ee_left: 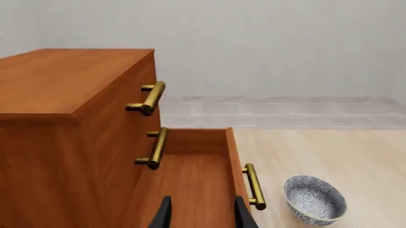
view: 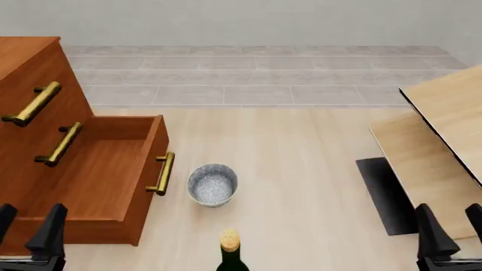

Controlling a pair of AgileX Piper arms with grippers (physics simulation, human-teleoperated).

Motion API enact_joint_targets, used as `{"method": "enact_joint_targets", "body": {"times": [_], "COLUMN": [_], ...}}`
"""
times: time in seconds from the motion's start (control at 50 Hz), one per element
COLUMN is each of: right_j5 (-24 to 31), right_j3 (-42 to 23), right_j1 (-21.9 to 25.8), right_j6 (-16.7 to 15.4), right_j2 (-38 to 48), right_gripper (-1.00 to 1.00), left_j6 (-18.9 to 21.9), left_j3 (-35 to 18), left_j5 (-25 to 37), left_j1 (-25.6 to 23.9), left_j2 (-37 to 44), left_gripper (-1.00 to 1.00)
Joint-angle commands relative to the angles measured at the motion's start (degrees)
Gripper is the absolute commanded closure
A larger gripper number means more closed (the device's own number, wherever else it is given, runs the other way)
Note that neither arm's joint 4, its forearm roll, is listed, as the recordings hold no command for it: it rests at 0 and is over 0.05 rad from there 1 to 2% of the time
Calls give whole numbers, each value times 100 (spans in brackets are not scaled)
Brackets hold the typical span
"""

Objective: Put the bowl on top of the cabinet.

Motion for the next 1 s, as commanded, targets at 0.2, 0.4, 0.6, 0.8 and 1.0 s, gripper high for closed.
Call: {"method": "enact_joint_targets", "body": {"times": [0.2,0.4,0.6,0.8,1.0], "right_j5": [-8,-7,-8,-8,-8], "right_j3": [-17,-17,-16,-16,-17], "right_j1": [1,0,1,0,1], "right_j6": [0,1,2,3,0], "right_j2": [27,28,28,28,28], "right_gripper": [-100,-100,-100,-100,-100], "left_j6": [-151,-57,22,26,171], "left_j3": [-1,-1,-266,-910,-1564], "left_j5": [-177,-176,-43,229,493], "left_j1": [356,217,-86,-593,-1133], "left_j2": [343,372,447,916,1471], "left_gripper": [-100,-100,-100,-100,-100]}}
